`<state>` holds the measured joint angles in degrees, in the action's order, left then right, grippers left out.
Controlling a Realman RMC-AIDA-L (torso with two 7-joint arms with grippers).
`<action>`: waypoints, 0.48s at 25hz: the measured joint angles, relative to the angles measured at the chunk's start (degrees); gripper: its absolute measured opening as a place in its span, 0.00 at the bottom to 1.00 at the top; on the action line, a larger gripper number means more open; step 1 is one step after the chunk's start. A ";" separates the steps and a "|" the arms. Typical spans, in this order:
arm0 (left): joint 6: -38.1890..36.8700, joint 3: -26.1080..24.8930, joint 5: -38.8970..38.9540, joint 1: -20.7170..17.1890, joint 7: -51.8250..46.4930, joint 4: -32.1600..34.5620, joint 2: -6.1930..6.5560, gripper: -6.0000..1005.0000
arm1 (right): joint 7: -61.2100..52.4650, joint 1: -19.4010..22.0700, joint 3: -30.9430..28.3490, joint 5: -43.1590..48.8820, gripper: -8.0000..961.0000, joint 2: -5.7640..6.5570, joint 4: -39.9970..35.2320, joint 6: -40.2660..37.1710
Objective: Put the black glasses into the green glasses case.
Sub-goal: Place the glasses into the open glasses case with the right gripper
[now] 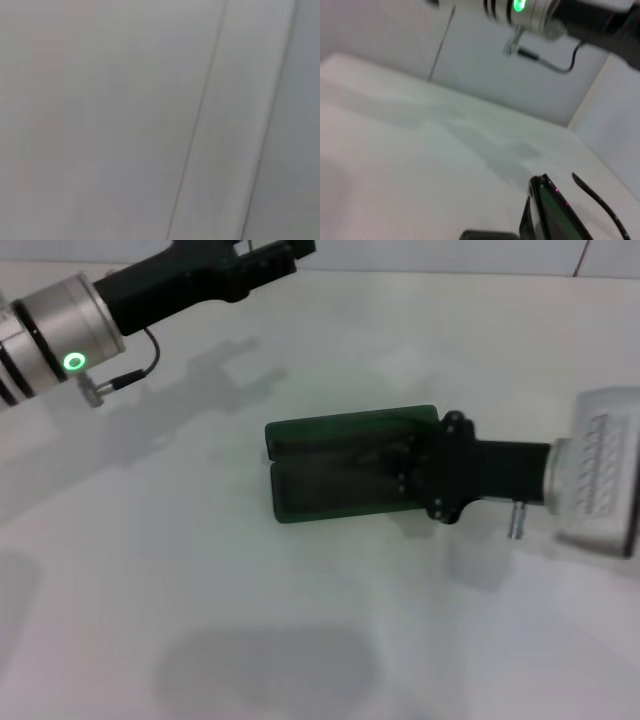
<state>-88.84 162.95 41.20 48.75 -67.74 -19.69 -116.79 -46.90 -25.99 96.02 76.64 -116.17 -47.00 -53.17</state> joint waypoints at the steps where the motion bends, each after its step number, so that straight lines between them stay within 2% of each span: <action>1: 0.00 0.01 0.03 -0.11 -0.26 -0.01 0.03 0.79 | -0.01 0.26 1.31 -0.09 0.17 0.00 -0.77 1.22; 5: 0.02 0.01 0.07 -0.23 -0.56 -0.03 0.07 0.79 | -0.05 1.02 8.85 -1.15 0.18 -0.01 -3.95 8.39; 12: 0.13 0.09 -0.49 0.82 -0.11 -0.08 -0.48 0.79 | 0.22 -0.20 11.76 -5.11 0.18 -0.01 -3.64 12.54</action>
<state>-88.71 163.04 40.71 49.57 -67.85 -19.77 -117.27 -46.67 -26.19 107.78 71.53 -116.18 -50.64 -40.63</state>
